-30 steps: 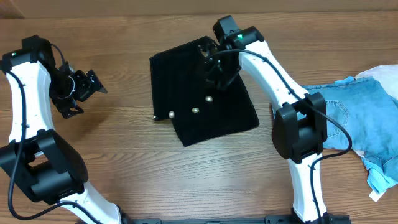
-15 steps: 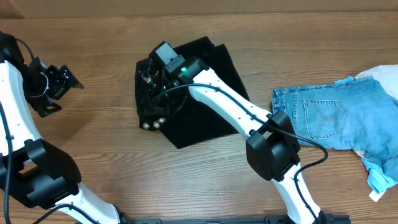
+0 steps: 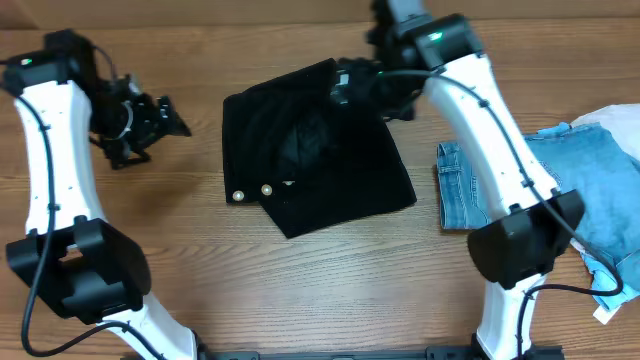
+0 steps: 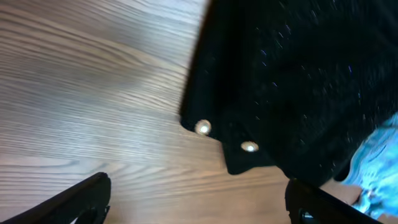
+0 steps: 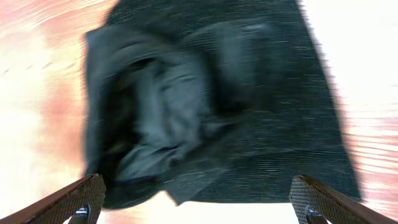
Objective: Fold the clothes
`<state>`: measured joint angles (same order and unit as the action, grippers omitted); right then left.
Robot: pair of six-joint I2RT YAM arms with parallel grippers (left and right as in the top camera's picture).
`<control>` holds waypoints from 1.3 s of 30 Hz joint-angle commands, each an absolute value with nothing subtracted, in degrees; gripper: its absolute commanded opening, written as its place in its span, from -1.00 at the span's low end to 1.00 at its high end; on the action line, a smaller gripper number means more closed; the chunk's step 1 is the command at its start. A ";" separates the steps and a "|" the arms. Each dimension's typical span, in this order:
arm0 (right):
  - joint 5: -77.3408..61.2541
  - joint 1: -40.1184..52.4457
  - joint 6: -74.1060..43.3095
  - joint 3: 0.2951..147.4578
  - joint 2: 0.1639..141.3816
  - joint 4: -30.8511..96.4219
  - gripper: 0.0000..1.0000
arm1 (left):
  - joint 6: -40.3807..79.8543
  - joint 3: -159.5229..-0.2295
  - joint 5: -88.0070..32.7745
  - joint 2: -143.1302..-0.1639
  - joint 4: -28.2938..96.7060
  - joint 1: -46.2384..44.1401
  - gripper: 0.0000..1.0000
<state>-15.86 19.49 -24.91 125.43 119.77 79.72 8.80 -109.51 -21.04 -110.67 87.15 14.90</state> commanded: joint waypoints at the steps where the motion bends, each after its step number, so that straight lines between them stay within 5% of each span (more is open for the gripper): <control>1: -15.59 15.22 -23.53 118.61 119.81 78.32 1.00 | 9.28 -110.61 -22.11 -109.38 86.89 8.62 0.89; 8: -29.78 14.41 -20.78 99.74 119.81 56.10 1.00 | 14.39 -107.66 -20.03 -109.38 77.12 -4.58 0.93; 16: -33.15 19.14 -23.79 96.38 121.25 42.65 0.97 | 15.16 -107.66 -16.08 -109.38 77.84 -5.54 0.93; 18: -33.12 19.88 -24.05 96.38 122.50 41.63 0.55 | 14.72 -107.66 -15.57 -109.38 78.24 -5.54 0.93; 22: -33.15 19.92 -24.05 96.44 123.35 42.63 -0.90 | 14.76 -107.66 -12.32 -109.38 78.85 -5.54 0.95; 30: -31.33 23.55 -23.99 98.24 117.43 49.80 -0.92 | 14.76 -108.66 -10.15 -109.34 79.75 -2.02 0.93; 39: -24.32 44.12 -30.76 101.03 112.86 46.50 -0.92 | 13.93 -120.27 -10.09 -109.03 88.33 10.26 0.92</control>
<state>-24.32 41.04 -27.27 99.61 114.59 47.88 14.83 -113.93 -10.57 -110.65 86.67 7.55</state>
